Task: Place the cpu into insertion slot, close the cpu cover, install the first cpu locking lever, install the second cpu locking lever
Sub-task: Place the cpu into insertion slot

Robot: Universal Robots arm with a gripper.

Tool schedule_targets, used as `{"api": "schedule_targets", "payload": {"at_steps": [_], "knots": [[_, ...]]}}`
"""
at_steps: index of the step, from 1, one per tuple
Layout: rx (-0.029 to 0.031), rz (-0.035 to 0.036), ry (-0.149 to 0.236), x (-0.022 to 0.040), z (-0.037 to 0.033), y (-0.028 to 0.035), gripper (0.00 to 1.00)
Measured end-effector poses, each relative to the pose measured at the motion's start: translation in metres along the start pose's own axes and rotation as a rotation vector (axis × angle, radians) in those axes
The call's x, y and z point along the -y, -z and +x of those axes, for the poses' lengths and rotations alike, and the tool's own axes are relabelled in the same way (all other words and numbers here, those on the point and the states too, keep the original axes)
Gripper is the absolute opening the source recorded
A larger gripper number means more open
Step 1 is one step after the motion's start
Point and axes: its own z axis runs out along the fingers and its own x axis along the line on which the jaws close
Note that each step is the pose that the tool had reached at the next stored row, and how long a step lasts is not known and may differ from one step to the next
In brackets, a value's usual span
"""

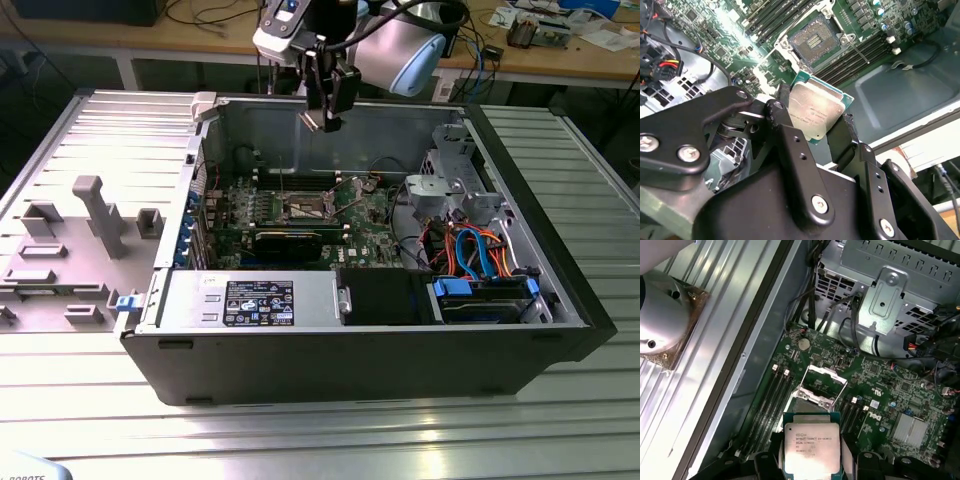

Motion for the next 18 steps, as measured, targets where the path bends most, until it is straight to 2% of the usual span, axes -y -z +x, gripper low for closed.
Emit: {"api": "schedule_targets", "payload": {"at_steps": [4, 10, 18], "knots": [[0.0023, -0.0005, -0.026, 0.0000, 0.0000, -0.0003, 0.54], [0.0073, -0.0016, -0.083, 0.0006, 0.0002, -0.0006, 0.54], [0.0083, -0.0016, -0.092, 0.0006, 0.0003, -0.0007, 0.54]]}}
